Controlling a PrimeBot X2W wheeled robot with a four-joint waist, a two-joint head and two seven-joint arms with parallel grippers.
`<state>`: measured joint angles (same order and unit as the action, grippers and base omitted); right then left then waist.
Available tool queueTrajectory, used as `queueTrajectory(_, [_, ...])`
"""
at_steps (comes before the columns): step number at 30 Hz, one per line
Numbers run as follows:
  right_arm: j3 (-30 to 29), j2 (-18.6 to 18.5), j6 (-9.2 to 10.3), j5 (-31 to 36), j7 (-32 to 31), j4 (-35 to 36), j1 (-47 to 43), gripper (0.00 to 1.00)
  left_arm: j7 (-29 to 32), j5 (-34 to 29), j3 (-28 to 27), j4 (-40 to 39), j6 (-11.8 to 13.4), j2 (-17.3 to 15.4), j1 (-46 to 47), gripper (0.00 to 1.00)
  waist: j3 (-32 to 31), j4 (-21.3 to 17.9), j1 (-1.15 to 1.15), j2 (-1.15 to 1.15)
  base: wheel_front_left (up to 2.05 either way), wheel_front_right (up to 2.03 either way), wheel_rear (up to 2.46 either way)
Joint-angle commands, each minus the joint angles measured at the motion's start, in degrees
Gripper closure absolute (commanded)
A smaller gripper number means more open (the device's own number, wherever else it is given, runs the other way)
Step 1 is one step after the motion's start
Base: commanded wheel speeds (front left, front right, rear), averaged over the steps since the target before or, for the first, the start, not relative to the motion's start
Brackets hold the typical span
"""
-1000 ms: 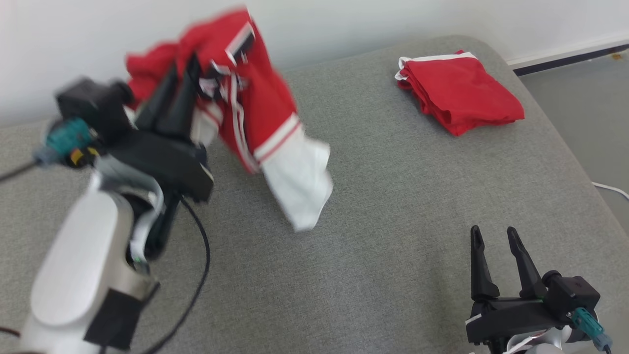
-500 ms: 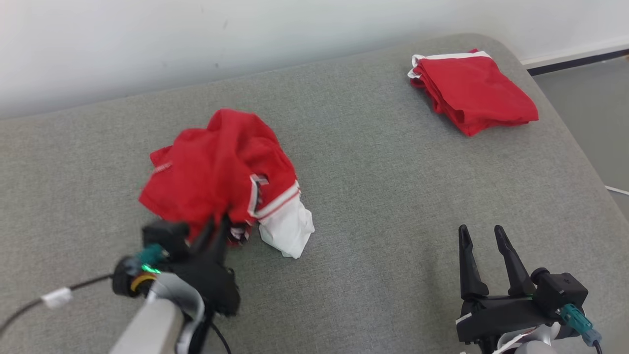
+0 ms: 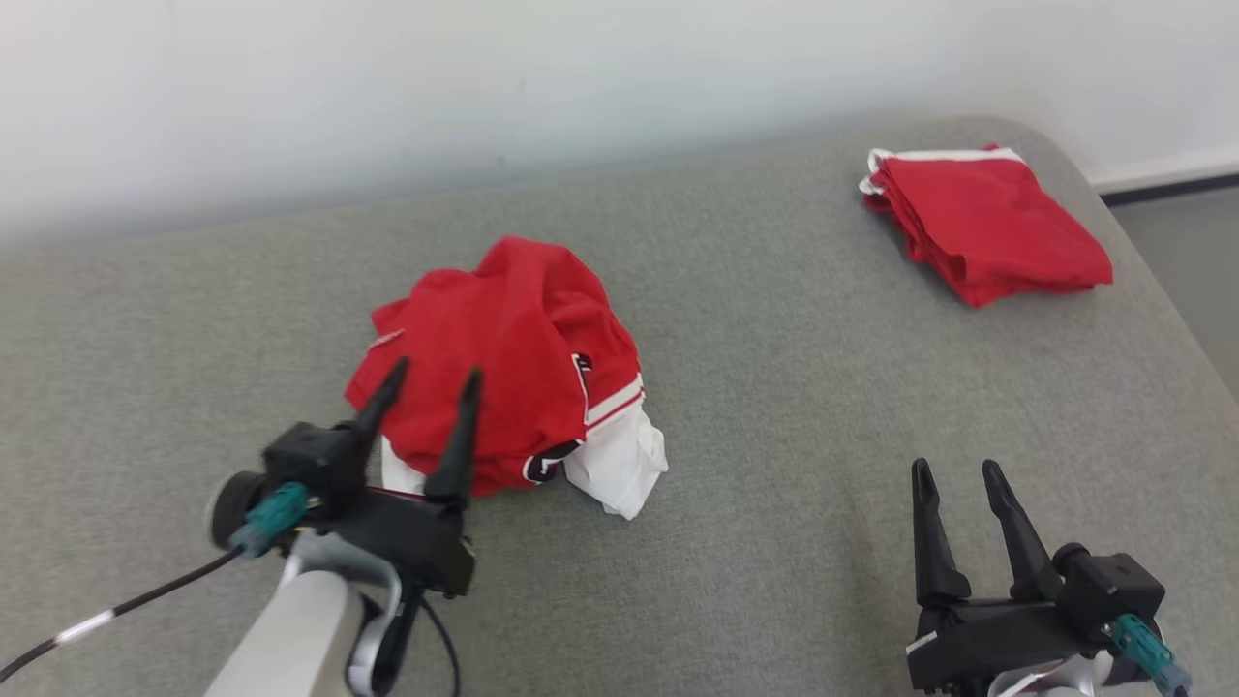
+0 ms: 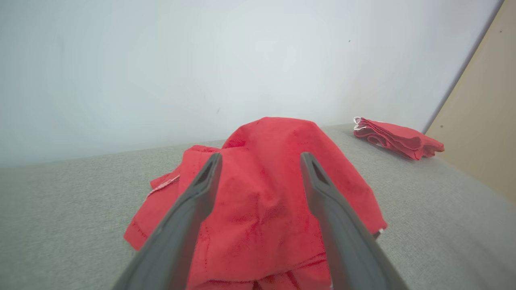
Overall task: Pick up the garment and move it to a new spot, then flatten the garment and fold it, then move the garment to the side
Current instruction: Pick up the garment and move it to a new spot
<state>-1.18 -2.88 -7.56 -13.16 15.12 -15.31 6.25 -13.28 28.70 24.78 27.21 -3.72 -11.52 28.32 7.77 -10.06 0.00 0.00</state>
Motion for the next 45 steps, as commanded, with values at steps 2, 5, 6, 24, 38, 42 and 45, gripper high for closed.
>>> queueTrajectory(2, [-0.05, 0.0, 0.11, 0.45, 0.0, 0.08, -1.08, 0.0, -0.88, 0.34, -1.54, -2.06, 1.21, -1.16, -2.41, 0.0, -2.79, 2.42, 0.0, 0.0, 0.0, 0.0, 0.0])
queueTrajectory(5, [0.29, 0.04, 0.11, 0.78, 0.0, 0.06, -1.57, 0.0, -1.48, 1.07, -3.95, -4.19, 2.28, -2.83, -5.12, 0.0, -4.09, 3.35, 0.0, 0.0, 0.0, 0.0, 0.0])
queueTrajectory(6, [0.4, 0.04, 0.11, 0.86, 0.0, 0.02, -1.69, 0.0, -1.6, 1.39, -4.8, -4.84, 2.52, -3.18, -6.3, 0.0, -4.44, 3.55, 0.0, 0.0, 0.0, 0.0, 0.0])
queueTrajectory(24, [-0.02, 0.03, 0.11, 1.27, 0.0, 0.35, -4.07, 0.0, -1.94, -9.03, -21.77, -21.23, 2.29, 0.13, -27.59, 0.0, -6.86, 7.19, 0.0, 0.0, 0.0, 0.0, 0.0])
queueTrajectory(38, [-0.06, 0.03, 0.11, 1.38, 0.0, 0.43, -5.36, 0.0, -1.94, -18.14, -30.72, -21.9, -2.96, 7.2, -33.25, 0.0, -7.39, 8.29, 0.0, 0.0, 0.0, 0.0, 0.0])
queueTrajectory(42, [0.5, 0.02, 0.11, 1.18, -0.01, 0.54, -5.91, 0.0, -1.95, -19.65, -30.6, -21.11, -3.5, 7.43, -33.43, 0.0, -7.59, 8.22, 0.0, 0.0, 0.0, 0.0, 0.0])
queueTrajectory(45, [0.63, 0.03, 0.11, 1.13, -0.01, 0.49, -5.99, 0.0, -1.96, -19.81, -30.38, -20.58, -3.79, 7.55, -33.4, 0.0, -7.61, 8.27, 0.0, 0.0, 0.0, 0.0, 0.0])
